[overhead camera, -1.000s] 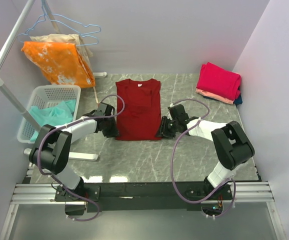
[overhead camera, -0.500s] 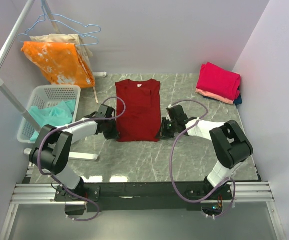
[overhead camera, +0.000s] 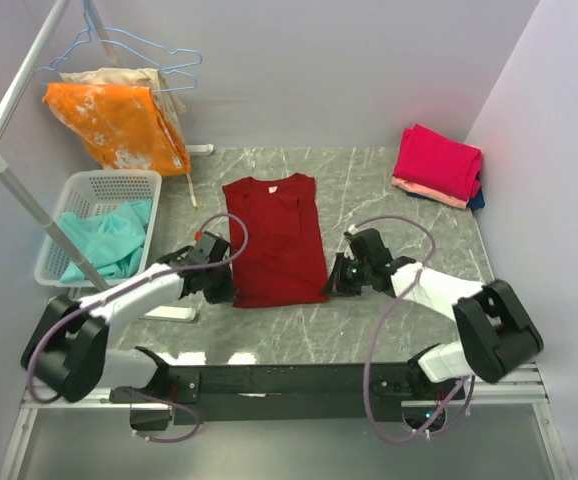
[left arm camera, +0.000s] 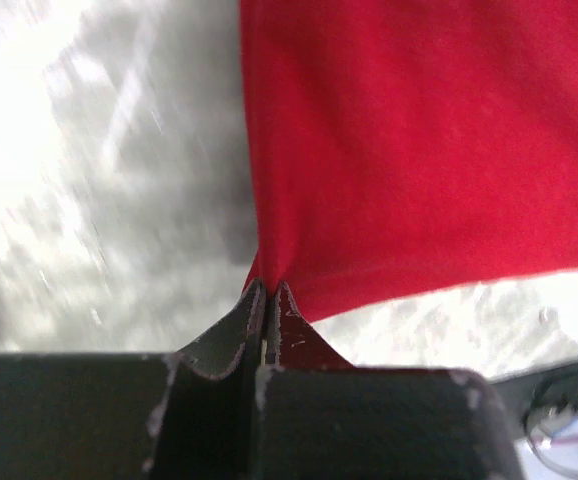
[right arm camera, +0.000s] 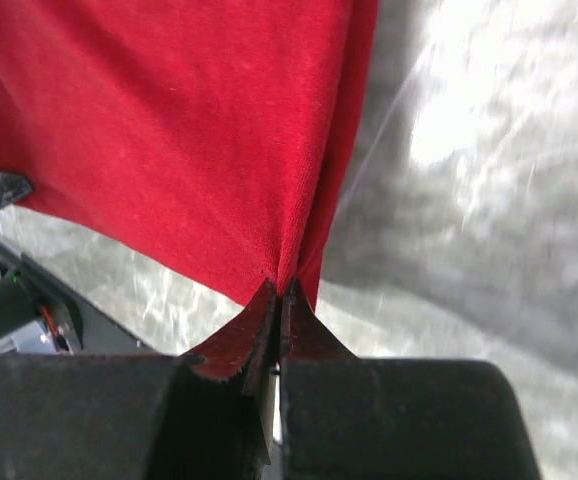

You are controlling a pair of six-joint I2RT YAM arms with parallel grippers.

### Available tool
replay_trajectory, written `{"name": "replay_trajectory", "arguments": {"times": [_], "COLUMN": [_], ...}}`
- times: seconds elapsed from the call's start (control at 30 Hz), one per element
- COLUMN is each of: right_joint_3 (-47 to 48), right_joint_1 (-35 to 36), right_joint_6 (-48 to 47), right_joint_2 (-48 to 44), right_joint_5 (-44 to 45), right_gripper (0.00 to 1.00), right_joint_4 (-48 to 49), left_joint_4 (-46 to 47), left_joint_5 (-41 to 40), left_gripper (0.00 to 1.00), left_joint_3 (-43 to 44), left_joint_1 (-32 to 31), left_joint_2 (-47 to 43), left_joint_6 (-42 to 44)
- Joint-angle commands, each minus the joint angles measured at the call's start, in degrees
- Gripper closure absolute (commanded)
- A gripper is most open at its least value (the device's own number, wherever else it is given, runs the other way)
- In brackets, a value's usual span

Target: Fold and stack the t-shirts

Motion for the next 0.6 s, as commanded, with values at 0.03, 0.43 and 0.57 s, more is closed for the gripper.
{"name": "replay_trajectory", "arguments": {"times": [0.03,0.43,0.57], "right_joint_3": [-3.55,-7.34,-7.87], "right_joint_1": [1.72,11.73,14.28], "right_joint_6": [1.08,7.85,9.96], "right_joint_2": [-11.62,-28.25,-29.93], "right_joint_5": [1.54,4.44,5.58], "right_gripper": [1.0,1.0,1.0], "right_joint_4": [-5.42,-14.39,-15.28], "left_joint_4": [-7.9,-21.96,-27.77], "left_joint_5": [-3.55,-15.32,-19.19], "left_gripper": [0.99,0.99,0.99], "left_joint_3": [-2.82,0.23,2.35], "left_joint_1": [-6.62,-23.23,-30.34], "left_joint_2": [-8.76,-18.0,-18.09], "left_joint_6": [-9.04,-26.01,-34.17]}}
